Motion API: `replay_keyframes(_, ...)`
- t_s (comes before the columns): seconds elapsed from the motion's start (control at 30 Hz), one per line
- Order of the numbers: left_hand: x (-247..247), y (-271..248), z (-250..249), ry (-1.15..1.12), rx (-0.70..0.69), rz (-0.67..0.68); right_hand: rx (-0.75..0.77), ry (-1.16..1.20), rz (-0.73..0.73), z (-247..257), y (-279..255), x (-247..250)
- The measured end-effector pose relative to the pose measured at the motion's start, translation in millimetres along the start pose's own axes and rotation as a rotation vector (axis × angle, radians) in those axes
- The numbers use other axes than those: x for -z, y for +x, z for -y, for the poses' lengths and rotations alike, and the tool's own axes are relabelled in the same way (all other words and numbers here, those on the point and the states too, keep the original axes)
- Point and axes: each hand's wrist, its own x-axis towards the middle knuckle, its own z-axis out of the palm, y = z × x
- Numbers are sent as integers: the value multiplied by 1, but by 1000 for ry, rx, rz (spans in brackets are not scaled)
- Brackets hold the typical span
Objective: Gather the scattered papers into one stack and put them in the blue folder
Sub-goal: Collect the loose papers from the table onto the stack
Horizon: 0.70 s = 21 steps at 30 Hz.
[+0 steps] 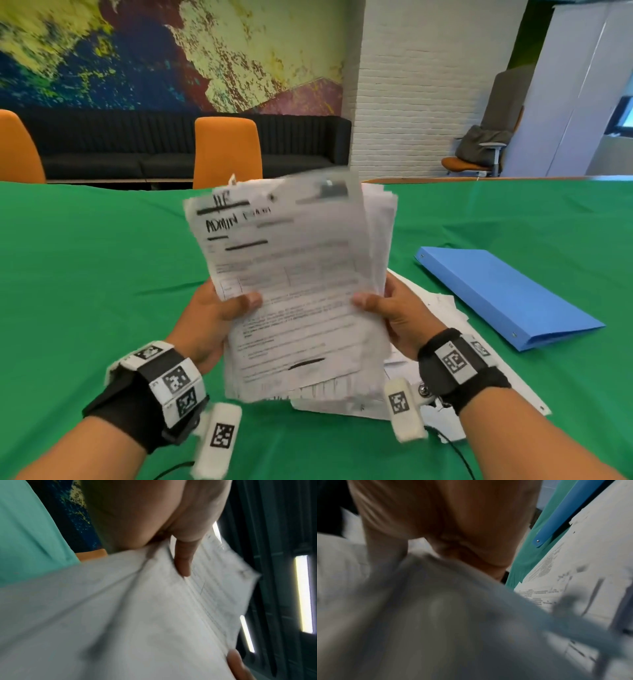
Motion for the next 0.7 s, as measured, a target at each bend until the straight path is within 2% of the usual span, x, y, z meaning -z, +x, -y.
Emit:
replay_keyframes(0.1, -8, 13, -12, 10, 13, 104, -51, -32, 54, 12, -6, 10)
replay_keyframes(0.2, -27, 30, -8, 176, 35, 155, -4, -117, -74, 17, -10, 32)
replay_keyframes(0.3, -46, 50, 5, 473, 151, 247, -5, -208, -228, 10, -20, 68)
replay_keyframes(0.37, -51, 62, 12, 648, 284, 251, -8, -215, -366, 3, -31, 98)
replay_keyframes(0.47, -47, 81, 18, 972, 346, 291, -39, -194, -549, -2, -53, 143)
replay_keyframes(0.6, -43, 108, 22, 1424, 370, 413, -159, -172, -590, -16, -77, 180)
replay_keyframes(0.7, -48, 132, 29, 1590, 379, 415, -231, -152, -583, -25, -84, 185)
